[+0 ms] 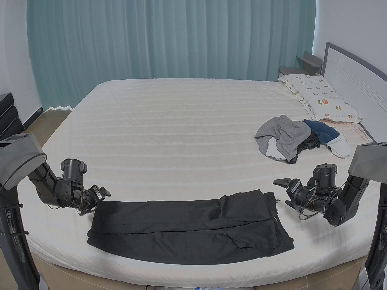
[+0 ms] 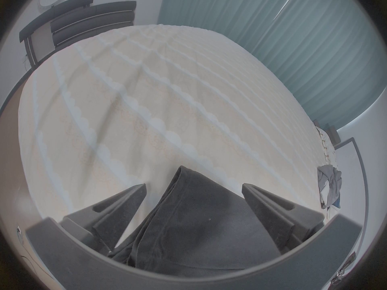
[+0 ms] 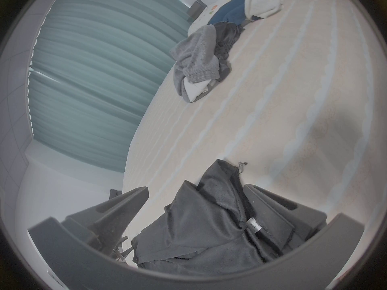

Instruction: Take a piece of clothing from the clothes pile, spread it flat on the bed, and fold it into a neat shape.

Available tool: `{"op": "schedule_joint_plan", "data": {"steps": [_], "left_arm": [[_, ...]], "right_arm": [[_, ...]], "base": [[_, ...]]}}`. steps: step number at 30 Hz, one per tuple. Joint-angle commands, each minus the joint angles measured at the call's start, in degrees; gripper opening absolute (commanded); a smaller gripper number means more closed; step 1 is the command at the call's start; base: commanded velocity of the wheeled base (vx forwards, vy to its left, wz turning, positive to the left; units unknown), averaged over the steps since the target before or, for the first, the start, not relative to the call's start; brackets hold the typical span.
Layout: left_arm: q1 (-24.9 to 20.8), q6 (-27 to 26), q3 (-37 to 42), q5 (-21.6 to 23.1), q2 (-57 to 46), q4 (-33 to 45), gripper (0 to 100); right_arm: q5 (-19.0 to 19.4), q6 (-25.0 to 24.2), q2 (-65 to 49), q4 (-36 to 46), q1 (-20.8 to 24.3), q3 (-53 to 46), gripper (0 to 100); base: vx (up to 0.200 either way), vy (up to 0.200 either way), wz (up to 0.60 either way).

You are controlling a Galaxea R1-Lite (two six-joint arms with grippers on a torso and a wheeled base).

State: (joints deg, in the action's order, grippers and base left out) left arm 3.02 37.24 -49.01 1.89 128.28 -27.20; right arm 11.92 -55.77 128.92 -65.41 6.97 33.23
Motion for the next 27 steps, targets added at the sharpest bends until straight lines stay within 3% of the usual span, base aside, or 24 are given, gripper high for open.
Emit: {"op": "schedule_joint_plan", "data": {"steps": [1, 7, 13, 22, 27], "left_arm": [[0.0, 0.2, -1.8, 0.0, 2.9, 0.0, 0], [0.3, 0.9, -2.5, -0.7, 3.6, -0.3, 0], [1.1, 7.6, -5.0, -0.7, 2.9, -0.3, 0], [1.7, 7.8, -5.4, -0.7, 3.4, -0.3, 0], [1.6, 7.8, -4.5, -0.3, 3.6, -0.3, 0]], "right_arm": [[0.7, -0.8, 2.2, -0.2, -1.2, -0.4, 100], [1.2, -1.8, 2.1, -0.3, -1.2, -0.9, 100], [1.2, -1.9, 2.0, -0.6, -1.0, -0.8, 100], [0.9, -0.9, 2.0, -6.3, 1.1, -2.9, 100], [0.9, 5.1, 2.2, -6.8, 4.7, -3.6, 100]], "base": [[0.000, 0.000, 0.00], [0.000, 0.000, 0.00], [0.000, 0.000, 0.00], [0.000, 0.000, 0.00], [0.000, 0.000, 0.00]]}}
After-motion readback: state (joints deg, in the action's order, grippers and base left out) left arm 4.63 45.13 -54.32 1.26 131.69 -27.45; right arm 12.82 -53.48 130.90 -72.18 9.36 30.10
